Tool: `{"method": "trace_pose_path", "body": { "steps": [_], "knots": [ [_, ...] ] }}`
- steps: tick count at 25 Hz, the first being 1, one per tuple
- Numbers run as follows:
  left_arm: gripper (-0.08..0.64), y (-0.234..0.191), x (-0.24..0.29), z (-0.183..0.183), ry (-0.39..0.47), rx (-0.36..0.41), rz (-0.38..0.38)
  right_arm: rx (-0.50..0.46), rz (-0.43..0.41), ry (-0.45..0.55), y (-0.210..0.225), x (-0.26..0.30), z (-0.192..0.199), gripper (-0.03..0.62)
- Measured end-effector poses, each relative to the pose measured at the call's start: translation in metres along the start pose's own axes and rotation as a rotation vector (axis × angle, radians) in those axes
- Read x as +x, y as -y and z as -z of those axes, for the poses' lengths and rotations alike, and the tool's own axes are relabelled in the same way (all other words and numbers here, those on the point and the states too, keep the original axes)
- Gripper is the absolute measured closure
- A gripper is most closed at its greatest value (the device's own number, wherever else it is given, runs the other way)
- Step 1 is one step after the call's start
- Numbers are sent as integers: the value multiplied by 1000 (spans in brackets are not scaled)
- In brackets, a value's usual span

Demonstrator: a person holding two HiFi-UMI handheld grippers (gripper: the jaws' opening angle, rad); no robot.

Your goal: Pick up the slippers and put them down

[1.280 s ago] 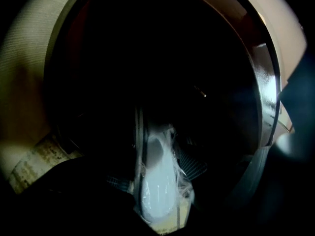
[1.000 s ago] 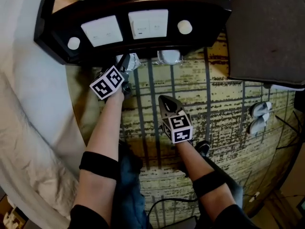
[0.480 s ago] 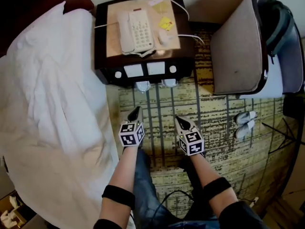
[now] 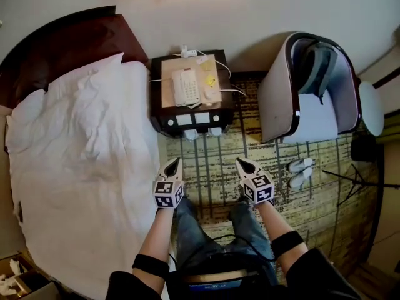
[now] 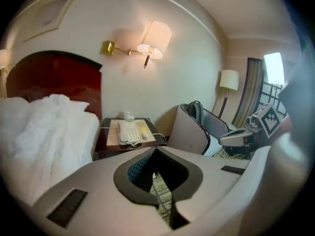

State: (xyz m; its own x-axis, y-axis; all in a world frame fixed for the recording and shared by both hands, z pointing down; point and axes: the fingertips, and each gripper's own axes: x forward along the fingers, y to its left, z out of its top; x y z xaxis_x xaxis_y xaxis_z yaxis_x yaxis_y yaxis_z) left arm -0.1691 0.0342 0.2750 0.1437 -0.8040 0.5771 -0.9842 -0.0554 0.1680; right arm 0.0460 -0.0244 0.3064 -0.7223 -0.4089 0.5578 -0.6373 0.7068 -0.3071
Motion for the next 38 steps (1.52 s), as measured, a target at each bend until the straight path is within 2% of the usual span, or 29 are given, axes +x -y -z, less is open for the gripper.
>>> {"method": "trace_pose_path", "body": {
  "steps": [3, 6, 11, 13, 19, 38],
  "knots": [
    [560, 1, -37, -39, 54, 31, -18, -14, 25, 55, 2, -40, -42, 592],
    [560, 9, -71, -63, 77, 31, -16, -31, 58, 71, 4, -76, -64, 592],
    [560, 14, -92, -93, 143, 65, -12, -88, 84, 115, 2, -105, -96, 592],
    [560, 16, -100, -96, 155, 69, -10, -110, 83, 116, -4, -110, -98, 592],
    [560, 23, -107, -96, 149, 72, 10, -79, 105, 140, -5, -118, -108, 592],
    [560, 38, -102, -88, 112, 86, 58, -98, 85, 102, -16, -117, -100, 592]
  ]
}}
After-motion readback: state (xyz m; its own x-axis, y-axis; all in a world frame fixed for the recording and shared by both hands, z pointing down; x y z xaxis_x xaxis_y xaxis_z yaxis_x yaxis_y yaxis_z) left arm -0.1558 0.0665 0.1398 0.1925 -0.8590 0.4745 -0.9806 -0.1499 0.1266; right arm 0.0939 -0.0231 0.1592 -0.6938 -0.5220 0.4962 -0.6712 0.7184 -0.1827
